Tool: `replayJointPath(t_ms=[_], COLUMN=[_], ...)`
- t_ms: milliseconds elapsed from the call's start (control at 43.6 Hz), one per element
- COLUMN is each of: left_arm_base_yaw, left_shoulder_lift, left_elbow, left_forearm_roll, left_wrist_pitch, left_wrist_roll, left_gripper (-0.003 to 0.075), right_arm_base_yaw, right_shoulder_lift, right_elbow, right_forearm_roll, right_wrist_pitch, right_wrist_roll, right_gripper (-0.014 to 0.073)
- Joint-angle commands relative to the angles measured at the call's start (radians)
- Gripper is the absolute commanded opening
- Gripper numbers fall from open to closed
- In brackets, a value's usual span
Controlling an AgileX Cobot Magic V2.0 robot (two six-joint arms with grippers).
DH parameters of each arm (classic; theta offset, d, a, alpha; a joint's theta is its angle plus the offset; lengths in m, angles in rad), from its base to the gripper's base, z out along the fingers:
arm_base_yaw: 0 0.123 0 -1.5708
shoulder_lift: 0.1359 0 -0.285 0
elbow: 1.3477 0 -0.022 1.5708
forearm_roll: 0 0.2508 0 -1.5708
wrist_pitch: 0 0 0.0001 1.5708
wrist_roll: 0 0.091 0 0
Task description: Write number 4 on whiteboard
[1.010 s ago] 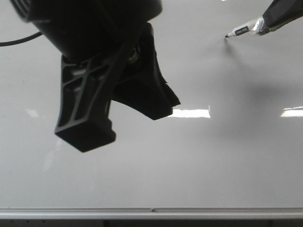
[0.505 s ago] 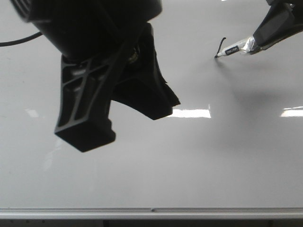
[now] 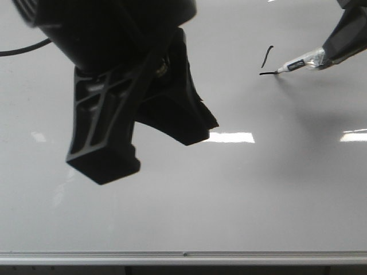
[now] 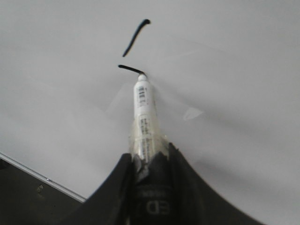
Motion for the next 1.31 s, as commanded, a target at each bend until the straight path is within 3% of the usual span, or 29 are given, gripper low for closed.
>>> replayJointPath(t_ms=[0, 230, 413, 620, 1056, 1285], left_arm_base_yaw=[0.0, 0.0, 0.0, 0.0, 0.0, 0.0], left_shoulder_lift=[-0.036, -0.036, -0.036, -0.036, -0.036, -0.036], left_elbow=[-0.033, -0.033, -0.033, -0.033, -0.033, -0.033], left_forearm_roll=[-0.007, -0.007, -0.007, -0.007, -0.007, -0.007], left_wrist_pitch=[-0.046, -0.046, -0.046, -0.046, -0.046, -0.046], left_wrist_roll=[-0.008, -0.008, -0.008, -0.008, -0.008, -0.008], left_gripper=[-0.002, -0.002, -0.002, -0.002, -0.002, -0.002], right_arm_base_yaw=[-0.081, -0.182, -0.093, -0.004, -0.006, -0.006], right_shoulder_lift=[-0.032, -0.091, -0.166, -0.096, -0.022, -0.021], right_elbow=[-0.028, -0.028, -0.033, -0.089, -0.107, 0.042], right_forearm_roll=[0.007, 0.007, 0.008, 0.008, -0.006, -0.094], right_wrist_pitch=[-0.085, -0.023, -0.026, -0.083, -0.035, 0.019], right_wrist_roll=[0.022, 0.025, 0.016, 0.016, 0.025, 0.087], right_gripper=[-0.0062, -0.0062, -0.0062, -0.0062, -0.0062, -0.0062])
